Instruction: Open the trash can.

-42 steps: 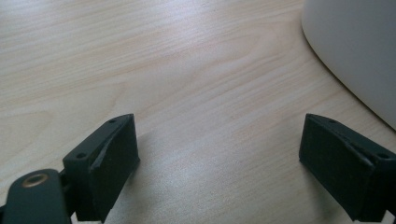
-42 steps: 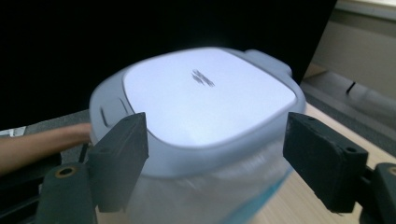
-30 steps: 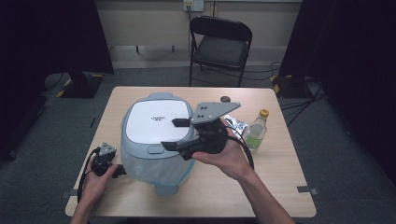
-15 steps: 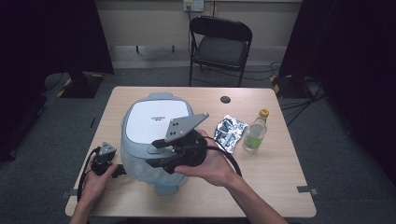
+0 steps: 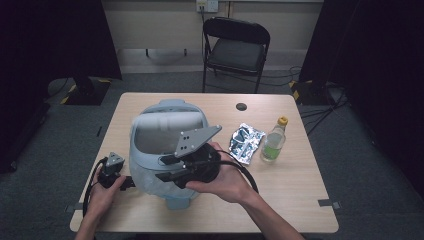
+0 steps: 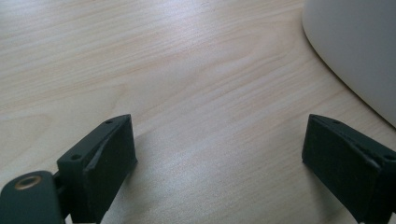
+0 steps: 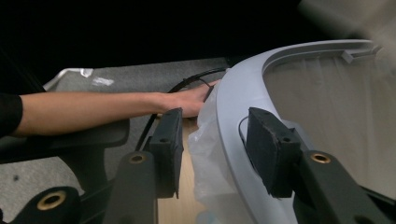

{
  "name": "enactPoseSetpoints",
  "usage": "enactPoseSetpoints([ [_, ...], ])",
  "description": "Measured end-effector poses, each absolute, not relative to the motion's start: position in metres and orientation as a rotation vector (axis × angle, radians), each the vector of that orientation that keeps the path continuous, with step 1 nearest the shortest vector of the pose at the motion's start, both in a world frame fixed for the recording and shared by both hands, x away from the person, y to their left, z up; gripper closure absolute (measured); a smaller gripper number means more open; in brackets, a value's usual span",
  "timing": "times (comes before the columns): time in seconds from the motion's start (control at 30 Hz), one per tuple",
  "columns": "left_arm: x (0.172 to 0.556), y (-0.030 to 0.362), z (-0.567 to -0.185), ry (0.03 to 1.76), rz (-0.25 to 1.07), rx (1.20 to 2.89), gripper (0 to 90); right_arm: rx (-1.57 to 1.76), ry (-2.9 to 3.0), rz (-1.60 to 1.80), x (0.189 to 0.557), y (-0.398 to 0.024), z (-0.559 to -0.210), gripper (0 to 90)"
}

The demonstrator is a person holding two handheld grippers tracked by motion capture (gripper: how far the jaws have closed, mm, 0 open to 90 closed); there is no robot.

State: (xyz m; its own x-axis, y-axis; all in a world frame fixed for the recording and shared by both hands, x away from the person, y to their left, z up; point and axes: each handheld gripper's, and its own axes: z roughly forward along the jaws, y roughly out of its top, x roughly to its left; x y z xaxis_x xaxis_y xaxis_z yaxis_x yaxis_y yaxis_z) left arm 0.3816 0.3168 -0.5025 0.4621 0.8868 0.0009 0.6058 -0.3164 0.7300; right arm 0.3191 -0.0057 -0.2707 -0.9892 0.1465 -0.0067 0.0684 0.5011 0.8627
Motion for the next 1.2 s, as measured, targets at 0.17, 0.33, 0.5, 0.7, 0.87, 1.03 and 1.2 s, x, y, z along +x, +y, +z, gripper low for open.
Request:
enactPoseSetpoints([
  [0.17, 0.382, 0.317, -0.502, 1.239, 0.538, 2.042, 9.1, 0.191, 2.655, 1.548, 0.322, -0.006, -0.271, 50.5],
  [0.33, 0.382, 0.317, -0.502, 1.238, 0.538, 2.042, 9.1, 0.218, 2.642, 1.543, 0.322, -0.009, -0.27, 41.3],
  [0.5, 0.382, 0.317, -0.502, 1.238, 0.538, 2.042, 9.1, 0.31, 2.58, 1.582, 0.33, -0.029, -0.262, 40.7],
  [0.7, 0.382, 0.317, -0.502, 1.239, 0.538, 2.042, 9.1, 0.408, 2.465, 1.539, 0.34, -0.061, -0.259, 33.7],
  [0.87, 0.382, 0.316, -0.502, 1.243, 0.539, 2.04, 8.9, 0.512, 2.421, 1.534, 0.351, -0.087, -0.262, 32.5],
  [1.03, 0.382, 0.316, -0.503, 1.248, 0.54, 2.037, 8.7, 0.638, 2.381, 1.533, 0.363, -0.113, -0.275, 36.8],
  [1.2, 0.385, 0.312, -0.503, 1.276, 0.546, 2.037, 4.1, 0.756, 2.309, 1.521, 0.371, -0.132, -0.288, 39.0],
])
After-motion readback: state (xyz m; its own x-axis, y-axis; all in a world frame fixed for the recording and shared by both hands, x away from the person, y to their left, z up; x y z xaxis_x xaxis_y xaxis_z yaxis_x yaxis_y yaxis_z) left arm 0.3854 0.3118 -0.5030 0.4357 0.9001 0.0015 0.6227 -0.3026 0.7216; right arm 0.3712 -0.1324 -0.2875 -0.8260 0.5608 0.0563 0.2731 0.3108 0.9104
